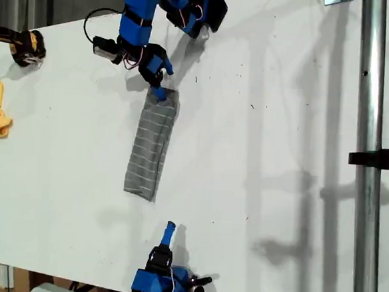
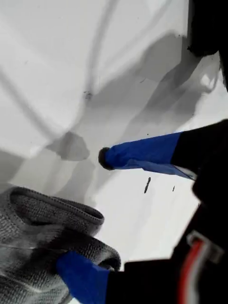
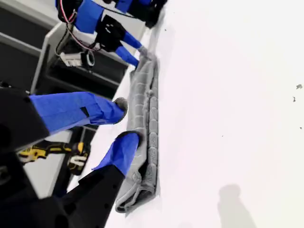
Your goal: Grasp corners of a towel and fold twice.
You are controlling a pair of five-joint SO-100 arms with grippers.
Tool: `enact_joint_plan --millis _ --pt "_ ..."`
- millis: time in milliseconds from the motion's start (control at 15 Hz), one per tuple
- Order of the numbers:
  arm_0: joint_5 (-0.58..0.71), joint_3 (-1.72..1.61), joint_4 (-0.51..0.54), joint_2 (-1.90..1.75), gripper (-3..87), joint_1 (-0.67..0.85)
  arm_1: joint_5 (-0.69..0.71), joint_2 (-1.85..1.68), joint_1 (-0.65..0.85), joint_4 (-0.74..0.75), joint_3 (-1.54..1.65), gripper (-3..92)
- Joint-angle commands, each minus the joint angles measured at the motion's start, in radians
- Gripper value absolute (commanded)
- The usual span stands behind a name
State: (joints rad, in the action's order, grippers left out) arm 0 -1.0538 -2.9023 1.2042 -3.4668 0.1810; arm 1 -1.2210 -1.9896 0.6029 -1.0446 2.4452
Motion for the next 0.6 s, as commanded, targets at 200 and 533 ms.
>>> enact_joint_plan --millis 200,533 --pt "-0.015 0.006 -0.003 -0.006 7.9 -0.005 0.012 0.057 0.015 0.094 -0.092 36.9" --pt "-0.015 0.005 -0.002 -0.006 7.9 0.002 0.031 0.262 0.014 0.112 -0.224 36.6"
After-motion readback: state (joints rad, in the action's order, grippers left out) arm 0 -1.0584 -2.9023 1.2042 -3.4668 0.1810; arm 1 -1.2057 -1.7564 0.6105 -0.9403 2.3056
